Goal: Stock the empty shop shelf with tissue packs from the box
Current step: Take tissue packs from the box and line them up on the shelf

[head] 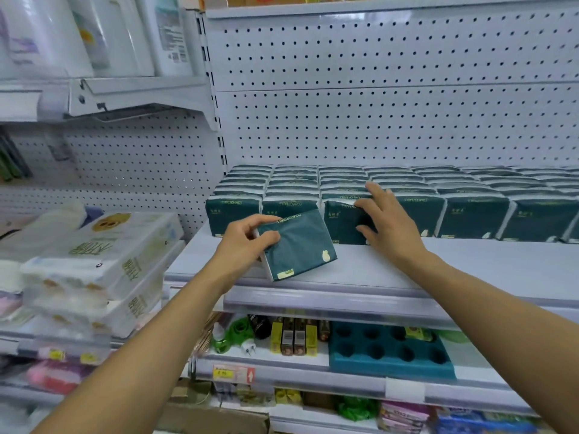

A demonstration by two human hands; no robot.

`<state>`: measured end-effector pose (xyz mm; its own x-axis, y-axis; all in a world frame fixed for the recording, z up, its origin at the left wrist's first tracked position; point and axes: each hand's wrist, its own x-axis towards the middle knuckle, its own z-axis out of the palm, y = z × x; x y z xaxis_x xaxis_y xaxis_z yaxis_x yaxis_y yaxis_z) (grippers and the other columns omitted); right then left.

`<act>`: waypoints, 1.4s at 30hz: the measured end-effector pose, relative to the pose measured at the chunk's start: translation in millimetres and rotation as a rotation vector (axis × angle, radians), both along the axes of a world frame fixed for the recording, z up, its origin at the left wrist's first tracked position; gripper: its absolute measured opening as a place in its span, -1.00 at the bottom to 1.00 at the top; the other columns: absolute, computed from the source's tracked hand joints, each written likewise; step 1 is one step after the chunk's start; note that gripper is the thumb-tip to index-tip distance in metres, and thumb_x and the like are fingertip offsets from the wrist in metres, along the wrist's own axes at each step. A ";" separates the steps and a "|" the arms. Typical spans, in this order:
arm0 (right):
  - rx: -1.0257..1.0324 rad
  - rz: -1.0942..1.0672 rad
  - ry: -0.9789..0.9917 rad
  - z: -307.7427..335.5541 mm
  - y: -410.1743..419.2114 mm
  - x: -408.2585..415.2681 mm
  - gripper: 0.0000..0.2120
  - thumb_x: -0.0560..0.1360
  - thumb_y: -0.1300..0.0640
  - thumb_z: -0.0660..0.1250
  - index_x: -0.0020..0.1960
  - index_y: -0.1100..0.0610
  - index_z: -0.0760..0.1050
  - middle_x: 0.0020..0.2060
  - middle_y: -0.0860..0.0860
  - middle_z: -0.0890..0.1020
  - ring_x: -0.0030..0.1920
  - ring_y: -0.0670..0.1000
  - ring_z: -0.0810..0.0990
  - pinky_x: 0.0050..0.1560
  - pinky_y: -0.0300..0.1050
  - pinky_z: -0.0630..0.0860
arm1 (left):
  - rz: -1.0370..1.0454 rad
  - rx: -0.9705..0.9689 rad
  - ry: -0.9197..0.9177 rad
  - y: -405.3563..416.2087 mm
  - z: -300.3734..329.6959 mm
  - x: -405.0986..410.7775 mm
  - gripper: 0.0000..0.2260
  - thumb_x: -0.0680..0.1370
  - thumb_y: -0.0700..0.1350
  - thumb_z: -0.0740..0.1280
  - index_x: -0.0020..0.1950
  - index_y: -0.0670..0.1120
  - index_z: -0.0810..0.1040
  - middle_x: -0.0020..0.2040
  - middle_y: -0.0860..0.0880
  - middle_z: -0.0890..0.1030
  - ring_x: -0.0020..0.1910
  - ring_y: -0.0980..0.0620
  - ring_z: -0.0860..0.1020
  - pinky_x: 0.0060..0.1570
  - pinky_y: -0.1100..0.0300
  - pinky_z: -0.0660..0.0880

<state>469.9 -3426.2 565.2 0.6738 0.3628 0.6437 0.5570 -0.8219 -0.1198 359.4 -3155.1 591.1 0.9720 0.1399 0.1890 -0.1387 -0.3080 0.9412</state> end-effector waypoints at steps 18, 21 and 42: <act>0.133 0.291 0.142 9.0 -86.8 -57.4 -0.51 0.39 0.05 0.53 0.29 -0.01 0.51 0.05 -0.06 0.46 0.09 -0.04 0.44 0.11 -0.11 0.46 | -0.076 0.553 -0.423 -108.2 -0.9 25.6 -0.62 0.55 0.05 0.39 0.36 0.09 0.45 0.28 0.16 0.50 0.26 0.20 0.42 0.29 0.27 0.28; 0.105 0.183 0.091 4.1 -118.6 -43.6 -0.50 0.39 0.07 0.53 0.30 0.03 0.51 0.08 -0.03 0.45 0.09 -0.01 0.43 0.07 -0.02 0.51 | 0.069 0.951 -0.538 -111.8 -10.2 54.2 -0.41 0.53 0.03 0.40 0.51 0.03 0.28 0.49 0.04 0.32 0.47 0.03 0.25 0.50 0.03 0.03; -0.070 0.031 -0.165 -4.8 -115.3 23.6 -0.52 0.41 0.13 0.51 0.30 0.10 0.50 0.31 0.09 0.48 0.26 0.17 0.45 0.04 0.20 0.59 | 0.162 1.396 -0.522 -114.7 -34.3 108.0 -0.19 0.43 0.10 0.46 0.58 -0.02 0.14 0.51 -0.03 0.32 0.51 -0.05 0.25 0.54 -0.11 -0.04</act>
